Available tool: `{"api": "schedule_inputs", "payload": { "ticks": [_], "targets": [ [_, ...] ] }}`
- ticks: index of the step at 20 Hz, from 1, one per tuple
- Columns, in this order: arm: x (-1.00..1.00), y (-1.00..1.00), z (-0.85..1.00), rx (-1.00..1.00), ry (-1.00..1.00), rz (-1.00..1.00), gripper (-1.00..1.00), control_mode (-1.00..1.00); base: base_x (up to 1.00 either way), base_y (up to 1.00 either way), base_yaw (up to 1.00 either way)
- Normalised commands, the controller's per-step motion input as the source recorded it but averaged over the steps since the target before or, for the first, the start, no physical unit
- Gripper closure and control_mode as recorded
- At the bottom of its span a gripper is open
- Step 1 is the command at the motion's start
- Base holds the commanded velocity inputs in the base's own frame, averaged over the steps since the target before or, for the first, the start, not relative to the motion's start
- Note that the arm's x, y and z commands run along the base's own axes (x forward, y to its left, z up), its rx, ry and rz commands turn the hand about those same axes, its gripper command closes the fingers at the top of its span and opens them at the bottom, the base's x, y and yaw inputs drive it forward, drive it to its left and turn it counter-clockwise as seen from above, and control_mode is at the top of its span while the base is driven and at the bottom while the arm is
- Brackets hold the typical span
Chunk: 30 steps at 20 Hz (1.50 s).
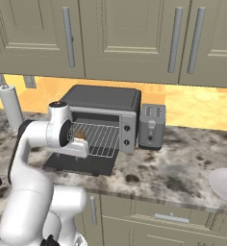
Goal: Pick up the bagel from the plate, place it on the toaster oven rack, close the door, and set the timer.
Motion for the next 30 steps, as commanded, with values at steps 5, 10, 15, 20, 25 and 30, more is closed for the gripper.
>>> {"api": "schedule_inputs", "payload": {
  "ticks": [5,10,15,20,25,30],
  "targets": [
    [0.06,0.00,-0.20,0.00,0.15,0.00,-1.00,-1.00,0.00,0.00,0.00],
    [0.07,0.01,-0.19,0.00,0.08,0.00,-1.00,-1.00,0.00,0.00,0.00],
    [0.12,0.05,-0.12,0.00,0.01,0.00,-1.00,-1.00,0.00,0.00,0.00],
    [0.19,0.09,-0.06,0.00,0.00,0.00,-1.00,-1.00,0.00,0.00,0.00],
    [0.14,0.05,-0.03,0.00,-0.01,0.00,-1.00,-1.00,0.00,0.00,0.00],
    [0.15,0.05,0.00,0.00,-0.07,0.00,-1.00,-1.00,0.00,0.00,0.00]
  ]
}}
